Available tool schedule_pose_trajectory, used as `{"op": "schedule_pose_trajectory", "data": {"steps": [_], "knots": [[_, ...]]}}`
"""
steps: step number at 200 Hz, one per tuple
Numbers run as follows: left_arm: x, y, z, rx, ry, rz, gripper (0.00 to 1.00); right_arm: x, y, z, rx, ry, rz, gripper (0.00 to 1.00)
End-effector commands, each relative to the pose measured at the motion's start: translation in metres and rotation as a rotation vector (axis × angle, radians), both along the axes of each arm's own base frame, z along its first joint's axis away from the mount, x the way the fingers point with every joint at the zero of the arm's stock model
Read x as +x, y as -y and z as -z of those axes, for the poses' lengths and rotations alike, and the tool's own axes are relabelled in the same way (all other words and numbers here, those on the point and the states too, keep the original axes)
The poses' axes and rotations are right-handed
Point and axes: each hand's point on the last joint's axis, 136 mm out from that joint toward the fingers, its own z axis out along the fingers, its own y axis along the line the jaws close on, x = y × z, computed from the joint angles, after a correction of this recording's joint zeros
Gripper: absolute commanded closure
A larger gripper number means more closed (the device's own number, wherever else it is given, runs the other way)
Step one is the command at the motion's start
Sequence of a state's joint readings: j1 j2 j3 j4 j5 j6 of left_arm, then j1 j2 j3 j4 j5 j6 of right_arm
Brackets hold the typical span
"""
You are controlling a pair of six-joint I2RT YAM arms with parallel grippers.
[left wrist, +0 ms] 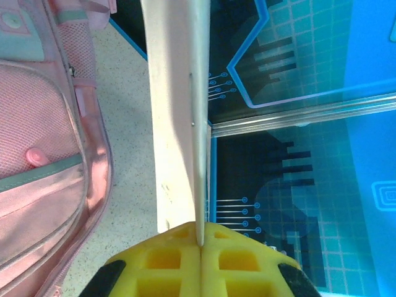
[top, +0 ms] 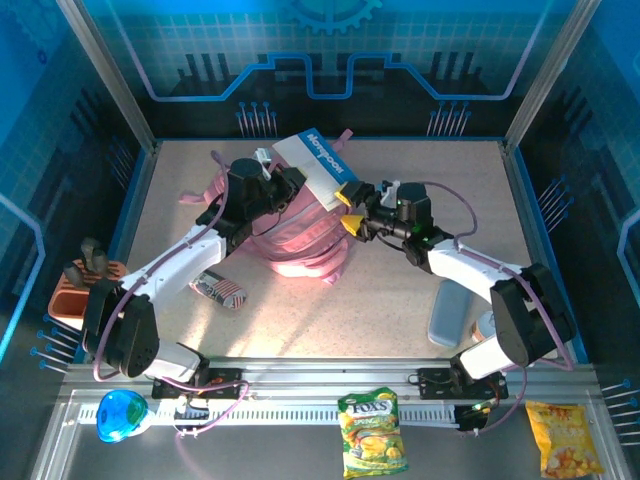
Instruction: Pack the student bag
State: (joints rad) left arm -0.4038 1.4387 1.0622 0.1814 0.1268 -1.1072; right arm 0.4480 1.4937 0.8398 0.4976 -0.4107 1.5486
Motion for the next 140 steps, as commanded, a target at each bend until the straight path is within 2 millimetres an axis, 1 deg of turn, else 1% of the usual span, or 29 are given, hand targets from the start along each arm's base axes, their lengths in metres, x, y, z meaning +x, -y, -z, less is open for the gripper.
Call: {"op": "schedule_pose_trajectory", "data": {"steps": [1,13,26,35,45,58,76,94,126,140], "knots": [[0.007,-0.002,-0.018,-0.055,0.045,-0.019,1.00,0.013,-0.008,-0.021,0.031,0.080,0.047,0.17],[0.008,-0.001,-0.016,-0.058,0.039,-0.020,1.00,0.018,-0.009,-0.027,0.050,0.112,0.066,0.22],[0.008,-0.002,-0.012,-0.051,0.032,-0.025,1.00,0.021,-0.012,-0.023,0.057,0.117,0.072,0.31],[0.008,-0.004,-0.010,-0.048,0.027,-0.033,1.00,0.023,-0.015,-0.019,0.061,0.118,0.068,0.36],[0.009,-0.005,-0.007,-0.042,0.020,-0.041,1.00,0.025,-0.017,-0.021,0.077,0.133,0.069,0.42],[0.008,-0.007,-0.006,-0.031,0.020,-0.047,1.00,0.029,-0.018,-0.026,0.103,0.154,0.078,0.47],[0.007,-0.009,0.000,-0.015,0.002,-0.056,1.00,0.029,-0.015,-0.024,0.105,0.163,0.094,0.51],[0.006,-0.011,0.005,-0.002,-0.012,-0.061,1.00,0.027,-0.010,-0.023,0.090,0.174,0.110,0.53],[0.004,-0.013,0.014,0.011,-0.041,-0.066,1.00,0.026,-0.002,-0.028,0.064,0.202,0.131,0.59],[0.004,-0.015,0.018,0.021,-0.053,-0.075,1.00,0.026,0.003,-0.029,0.056,0.210,0.141,0.63]]}}
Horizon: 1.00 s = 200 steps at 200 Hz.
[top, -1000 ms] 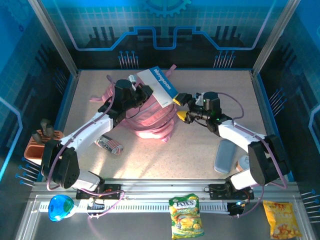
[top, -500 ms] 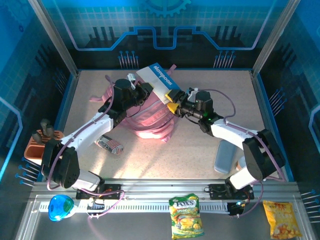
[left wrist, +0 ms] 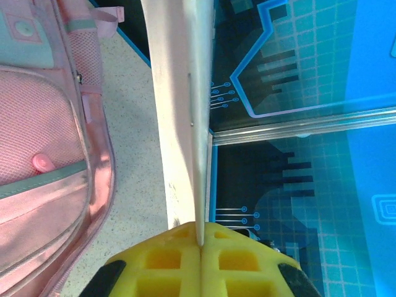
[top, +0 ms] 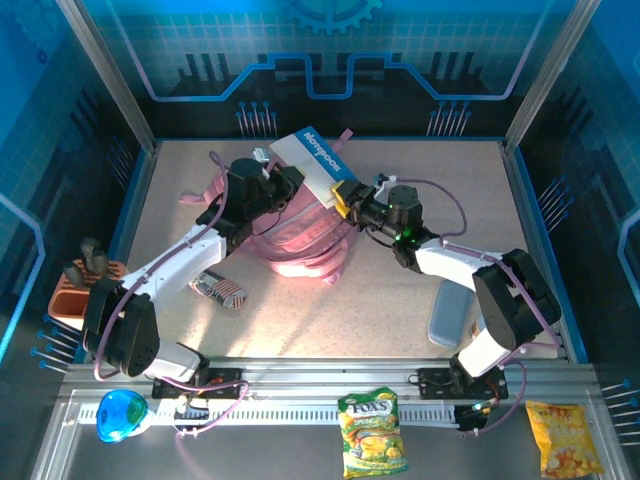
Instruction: Pack the student bag
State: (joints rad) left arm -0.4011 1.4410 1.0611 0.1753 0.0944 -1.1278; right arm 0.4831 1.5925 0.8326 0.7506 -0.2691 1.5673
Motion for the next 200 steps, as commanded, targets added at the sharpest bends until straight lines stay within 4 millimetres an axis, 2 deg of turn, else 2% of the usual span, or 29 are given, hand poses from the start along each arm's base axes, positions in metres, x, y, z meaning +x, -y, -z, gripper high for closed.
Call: {"op": "schedule_pose_trajectory", "data": {"steps": [1,14,45,61,77,104,125,151,181,185,200], "knots": [[0.000,-0.010,0.015,0.026,-0.037,-0.036,1.00,0.000,0.010,-0.021,-0.002,0.083,0.038,0.63],[-0.001,-0.011,0.018,0.031,-0.048,-0.039,1.00,0.000,0.014,-0.021,-0.006,0.087,0.045,0.67],[-0.005,-0.011,0.029,0.034,-0.087,-0.031,0.99,0.002,0.020,-0.025,-0.020,0.108,0.051,0.85],[-0.008,-0.012,0.037,0.056,-0.110,-0.029,0.88,0.004,0.023,-0.025,-0.044,0.111,0.054,0.94],[-0.012,-0.016,0.045,0.109,-0.125,-0.022,0.69,0.004,0.029,-0.025,-0.077,0.113,0.063,1.00],[-0.018,-0.023,0.061,0.293,-0.119,0.032,0.38,0.002,0.048,-0.021,-0.147,0.109,0.096,1.00],[-0.026,-0.024,0.078,0.480,-0.144,0.138,0.25,0.000,0.069,-0.019,-0.200,0.108,0.127,1.00],[-0.033,-0.021,0.096,0.665,-0.141,0.270,0.16,-0.005,0.094,-0.019,-0.271,0.105,0.157,1.00],[-0.038,-0.019,0.104,0.853,-0.087,0.388,0.15,-0.012,0.120,-0.017,-0.347,0.091,0.202,1.00],[-0.039,-0.019,0.105,0.878,-0.078,0.403,0.15,-0.014,0.123,-0.011,-0.362,0.067,0.203,1.00],[-0.041,-0.016,0.109,0.949,-0.049,0.475,0.16,-0.018,0.131,-0.009,-0.384,0.055,0.214,1.00]]}}
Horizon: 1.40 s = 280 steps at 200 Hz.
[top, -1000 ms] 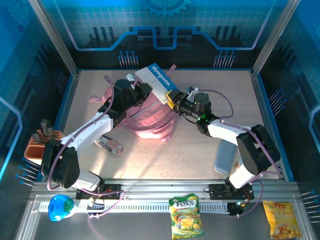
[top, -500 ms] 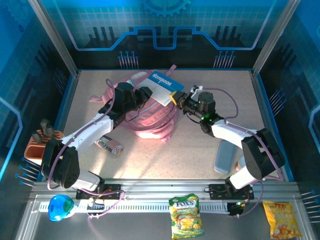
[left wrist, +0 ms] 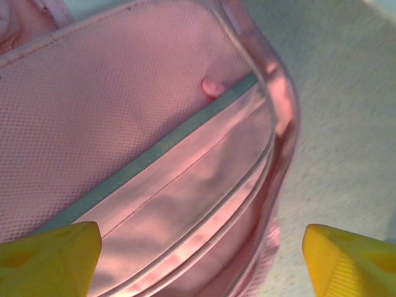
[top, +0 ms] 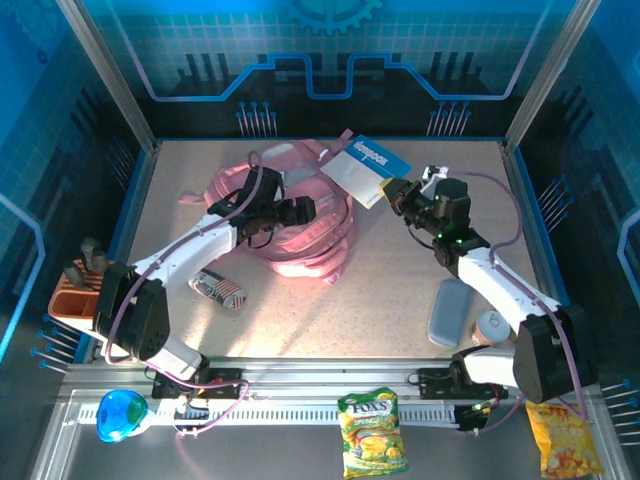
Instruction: Pack the student bag
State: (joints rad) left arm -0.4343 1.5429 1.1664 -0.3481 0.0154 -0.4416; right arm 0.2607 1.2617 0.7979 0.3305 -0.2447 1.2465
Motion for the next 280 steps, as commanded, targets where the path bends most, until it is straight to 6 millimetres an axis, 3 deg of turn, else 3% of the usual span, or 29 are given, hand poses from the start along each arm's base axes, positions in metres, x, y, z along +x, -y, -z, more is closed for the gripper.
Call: {"op": "schedule_pose_trajectory", "data": {"steps": [1,31,58,103,164,202,254,280], "knots": [[-0.006,-0.002,0.004,0.202,0.037,0.188,0.16,-0.010,0.018,0.018,-0.095,-0.049,0.030,1.00],[-0.016,0.009,0.023,0.379,-0.019,0.368,0.22,-0.014,0.026,0.022,-0.119,-0.066,0.045,1.00],[-0.014,0.009,0.046,0.547,-0.076,0.429,0.34,-0.014,0.029,0.023,-0.120,-0.072,0.054,1.00],[0.005,0.011,0.064,0.665,-0.102,0.403,0.45,-0.016,0.032,0.027,-0.121,-0.088,0.061,1.00],[0.029,0.004,0.068,0.790,-0.104,0.290,0.69,-0.020,0.040,0.029,-0.132,-0.096,0.083,1.00],[0.033,0.011,0.041,0.716,-0.037,0.246,0.89,-0.025,0.051,0.035,-0.157,-0.107,0.109,1.00],[0.046,0.003,-0.024,0.593,0.156,0.102,1.00,-0.038,0.069,0.047,-0.157,-0.142,0.148,1.00],[0.054,-0.006,-0.054,0.529,0.261,0.013,1.00,-0.043,0.081,0.045,-0.134,-0.148,0.166,1.00]]}}
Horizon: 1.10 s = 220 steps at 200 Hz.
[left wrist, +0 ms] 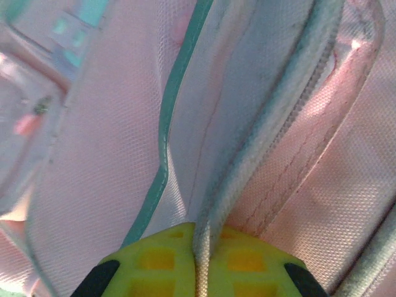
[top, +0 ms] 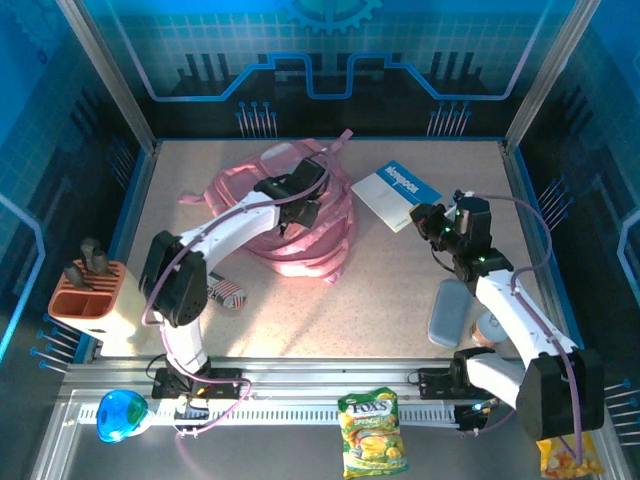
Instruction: Pack the student bag
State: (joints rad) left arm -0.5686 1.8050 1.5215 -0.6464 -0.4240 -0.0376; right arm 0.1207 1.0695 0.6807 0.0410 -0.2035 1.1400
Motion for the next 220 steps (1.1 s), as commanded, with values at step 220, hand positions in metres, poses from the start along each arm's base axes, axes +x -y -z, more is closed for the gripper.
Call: {"op": "schedule_pose_trajectory", "data": {"steps": [220], "knots": [[0.017,0.014,-0.134,-0.425,0.338,-0.037,1.00,0.051,-0.162,0.045,0.098,-0.144,-0.291,1.00]]}}
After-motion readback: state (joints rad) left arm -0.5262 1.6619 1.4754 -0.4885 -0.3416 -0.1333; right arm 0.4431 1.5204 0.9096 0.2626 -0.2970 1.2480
